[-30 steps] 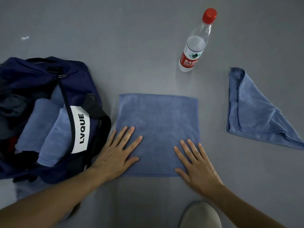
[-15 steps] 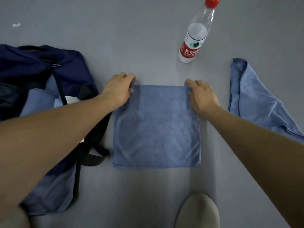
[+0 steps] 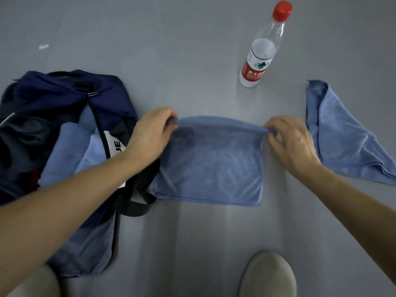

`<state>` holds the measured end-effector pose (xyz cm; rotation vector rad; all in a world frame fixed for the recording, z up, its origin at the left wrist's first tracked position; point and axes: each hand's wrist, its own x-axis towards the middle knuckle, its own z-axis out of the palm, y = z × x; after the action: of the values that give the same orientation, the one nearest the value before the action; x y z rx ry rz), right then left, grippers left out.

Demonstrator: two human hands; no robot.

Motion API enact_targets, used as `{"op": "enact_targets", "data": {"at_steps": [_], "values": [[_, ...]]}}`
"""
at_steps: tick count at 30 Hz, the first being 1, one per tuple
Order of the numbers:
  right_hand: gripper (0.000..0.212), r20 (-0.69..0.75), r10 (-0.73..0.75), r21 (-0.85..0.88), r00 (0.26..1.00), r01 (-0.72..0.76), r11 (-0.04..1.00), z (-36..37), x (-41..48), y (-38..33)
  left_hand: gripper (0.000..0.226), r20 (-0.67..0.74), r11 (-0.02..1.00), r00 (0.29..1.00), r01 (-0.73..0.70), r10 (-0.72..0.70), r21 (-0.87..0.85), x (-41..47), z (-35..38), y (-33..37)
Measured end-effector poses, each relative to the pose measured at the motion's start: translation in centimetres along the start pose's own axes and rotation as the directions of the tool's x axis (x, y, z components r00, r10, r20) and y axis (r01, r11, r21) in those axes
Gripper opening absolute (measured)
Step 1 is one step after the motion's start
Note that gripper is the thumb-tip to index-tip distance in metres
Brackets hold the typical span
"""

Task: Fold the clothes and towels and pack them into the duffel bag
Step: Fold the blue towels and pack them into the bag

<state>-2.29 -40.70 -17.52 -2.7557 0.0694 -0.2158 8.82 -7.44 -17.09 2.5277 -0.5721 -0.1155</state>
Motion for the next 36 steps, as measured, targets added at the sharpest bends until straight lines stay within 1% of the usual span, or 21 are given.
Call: {"op": "enact_targets", "data": {"at_steps": [2,4,6,7,9,10,12,13,14,16,17,18,19,20,22,24,27,30,32,34,36], "values": [[0.015,0.021,-0.137,-0.022,0.990,0.137,0.990,-0.5,-4.4,-0.3,0.004,0.044,0.996,0.997,-0.066,0.063,0.055,-3.6,-0.4,0.3],[0.018,0.084,-0.223,-0.042,0.971,0.227,0.973,0.0,-8.5,-0.3,0.004,0.144,0.978,0.982,-0.143,0.121,0.152,-6.5,-0.4,-0.3],[0.019,0.164,-0.272,-0.041,0.948,0.282,0.959,1.3,-11.9,-0.1,0.015,0.288,0.927,0.943,-0.250,0.168,0.280,-9.1,0.2,-1.0],[0.021,0.209,-0.289,-0.032,0.934,0.302,0.953,1.9,-13.2,-0.2,0.021,0.363,0.902,0.917,-0.288,0.164,0.321,-10.2,0.6,-1.3],[0.022,0.296,-0.310,-0.019,0.904,0.329,0.944,2.9,-14.8,-0.4,0.026,0.496,0.872,0.856,-0.348,0.146,0.343,-11.7,1.3,-1.5],[0.020,0.323,-0.306,-0.020,0.896,0.330,0.944,3.0,-15.0,-0.8,0.025,0.530,0.864,0.837,-0.363,0.137,0.349,-12.1,1.6,-1.4],[0.021,0.340,-0.276,-0.021,0.899,0.301,0.953,2.8,-14.4,-1.9,0.028,0.522,0.848,0.842,-0.371,0.136,0.378,-11.9,2.0,-0.6],[0.023,0.325,-0.264,-0.020,0.908,0.286,0.958,2.7,-13.7,-2.5,0.036,0.496,0.854,0.859,-0.350,0.129,0.384,-11.6,2.3,0.0],[0.025,0.306,-0.257,-0.017,0.917,0.275,0.961,2.9,-13.0,-3.1,0.046,0.462,0.878,0.881,-0.297,0.101,0.374,-11.3,2.6,1.0],[0.033,0.287,-0.249,-0.007,0.925,0.262,0.965,4.1,-11.6,-4.0,0.059,0.433,0.941,0.900,-0.104,-0.049,0.322,-10.9,3.9,2.8],[0.038,0.296,-0.248,-0.016,0.923,0.264,0.964,5.0,-11.1,-4.1,0.064,0.440,0.952,0.886,0.002,-0.143,0.306,-11.0,5.0,3.5],[0.044,0.316,-0.247,-0.039,0.916,0.272,0.961,6.0,-10.7,-4.1,0.069,0.448,0.946,0.868,0.071,-0.214,0.316,-11.2,6.1,3.9],[0.049,0.338,-0.248,-0.073,0.908,0.288,0.955,6.9,-10.5,-3.9,0.072,0.442,0.938,0.861,0.108,-0.253,0.328,-11.3,7.2,4.0],[0.053,0.359,-0.251,-0.108,0.899,0.307,0.946,7.7,-10.4,-3.5,0.071,0.417,0.937,0.872,0.119,-0.257,0.328,-11.1,8.2,3.7],[0.058,0.378,-0.266,-0.164,0.887,0.347,0.924,8.4,-10.2,-2.7,0.069,0.340,0.941,0.921,0.072,-0.189,0.329,-9.9,9.4,2.3],[0.062,0.394,-0.281,-0.197,0.875,0.379,0.904,8.5,-9.9,-1.8,0.071,0.310,0.931,0.943,0.004,-0.126,0.364,-8.3,9.6,0.6],[0.065,0.415,-0.279,-0.228,0.866,0.396,0.889,8.3,-9.5,-1.0,0.071,0.390,0.923,0.916,-0.064,-0.097,0.380,-7.3,8.9,-0.9],[0.061,0.364,-0.275,-0.196,0.890,0.362,0.911,8.5,-8.9,-1.2,0.064,0.370,0.924,0.928,-0.099,-0.048,0.368,-7.0,8.4,-1.4],[0.051,0.262,-0.242,-0.128,0.934,0.282,0.951,8.4,-8.2,-1.3,0.053,0.288,0.935,0.958,-0.108,0.006,0.339,-5.7,7.6,-1.6],[0.042,0.149,-0.118,-0.073,0.982,0.129,0.989,7.4,-7.2,-0.8,0.043,0.239,0.936,0.968,-0.147,0.070,0.320,-4.0,6.6,-1.8],[0.037,0.187,0.078,-0.071,0.979,-0.066,0.995,5.9,-6.4,0.1,0.042,0.326,0.941,0.943,-0.168,0.067,0.294,-2.2,5.2,-1.6]]}}
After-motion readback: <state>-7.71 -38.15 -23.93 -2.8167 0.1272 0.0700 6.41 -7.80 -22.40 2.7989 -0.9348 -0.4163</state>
